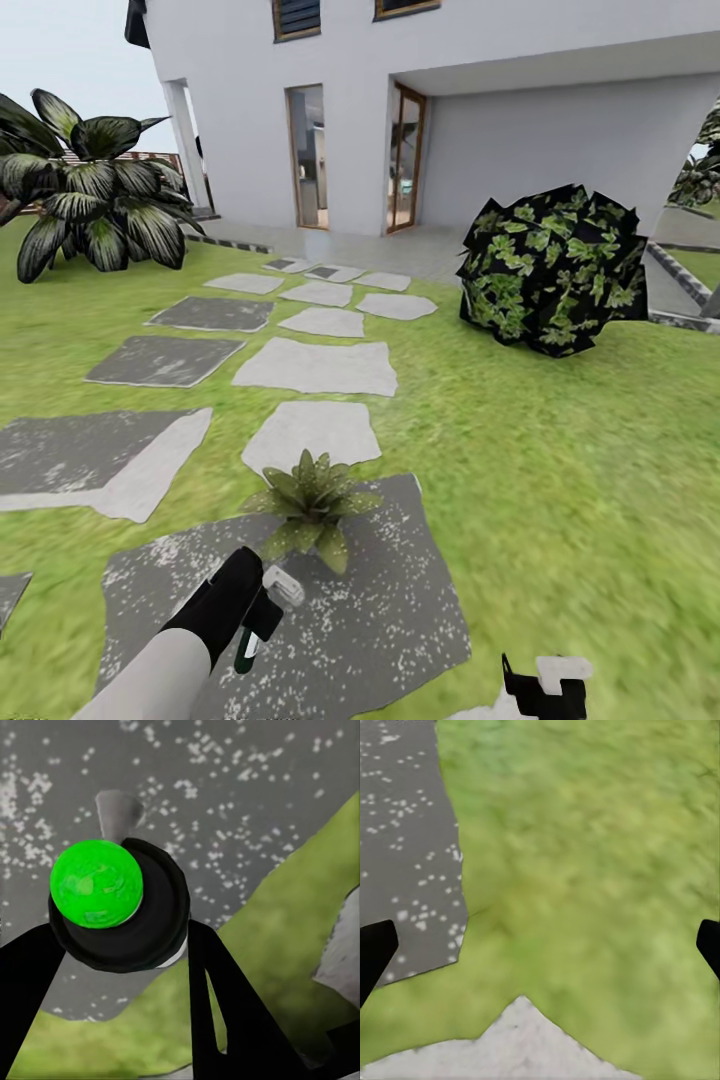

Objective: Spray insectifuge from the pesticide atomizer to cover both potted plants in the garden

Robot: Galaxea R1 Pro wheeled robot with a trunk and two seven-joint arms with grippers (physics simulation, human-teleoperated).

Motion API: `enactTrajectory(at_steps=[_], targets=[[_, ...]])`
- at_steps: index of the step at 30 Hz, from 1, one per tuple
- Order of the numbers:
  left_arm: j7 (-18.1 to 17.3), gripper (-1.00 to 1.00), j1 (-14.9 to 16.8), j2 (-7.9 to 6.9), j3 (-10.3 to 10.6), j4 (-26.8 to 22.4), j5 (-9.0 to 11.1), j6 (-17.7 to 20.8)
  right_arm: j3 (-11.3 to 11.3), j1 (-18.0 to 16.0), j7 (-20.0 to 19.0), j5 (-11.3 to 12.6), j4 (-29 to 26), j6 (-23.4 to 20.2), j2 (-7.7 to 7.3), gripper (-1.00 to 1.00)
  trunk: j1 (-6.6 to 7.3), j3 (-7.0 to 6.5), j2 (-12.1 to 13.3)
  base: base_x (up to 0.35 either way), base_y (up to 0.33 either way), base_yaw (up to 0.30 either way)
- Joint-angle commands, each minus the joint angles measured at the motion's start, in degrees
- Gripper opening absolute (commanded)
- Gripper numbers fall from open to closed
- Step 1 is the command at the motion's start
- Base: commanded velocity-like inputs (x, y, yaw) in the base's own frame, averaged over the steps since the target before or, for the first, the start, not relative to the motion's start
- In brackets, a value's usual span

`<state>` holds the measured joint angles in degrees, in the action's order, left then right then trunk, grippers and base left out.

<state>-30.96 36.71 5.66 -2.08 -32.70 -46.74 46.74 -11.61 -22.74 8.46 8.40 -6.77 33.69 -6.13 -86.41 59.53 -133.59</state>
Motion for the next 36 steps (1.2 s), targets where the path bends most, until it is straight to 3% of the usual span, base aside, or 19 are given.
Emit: enactTrajectory(at_steps=[1, 16, 29, 36], targets=[[-0.5, -1.0, 0.0, 0.05, -0.2, -0.1, -0.6, 0.1, -0.5, 0.0, 0.2, 0.5, 0.0, 0.1, -0.02, 1.0, 0.01, 0.05, 0.0, 0.035, -0.032, 0.058], [-0.5, -1.0, 0.0, 0.14, -0.2, -0.1, -0.6, 0.1, -0.5, 0.0, 0.2, 0.5, 0.0, 0.1, -0.03, 1.0, 0.01, 0.05, 0.0, 0.129, -0.227, 0.011], [-0.5, -1.0, 0.0, 0.21, -0.1, -0.1, -0.8, 0.1, -0.5, 0.0, 0.2, 0.5, 0.0, 0.1, -0.02, 1.0, 0.01, 0.05, 0.0, 0.021, -0.235, 0.264], [-0.5, -1.0, 0.0, 0.14, -0.1, 0.0, -0.8, 0.2, -0.5, 0.0, 0.2, 0.5, 0.0, 0.1, 0.0, 1.0, 0.01, 0.05, 0.0, -0.008, -0.033, 0.277]])
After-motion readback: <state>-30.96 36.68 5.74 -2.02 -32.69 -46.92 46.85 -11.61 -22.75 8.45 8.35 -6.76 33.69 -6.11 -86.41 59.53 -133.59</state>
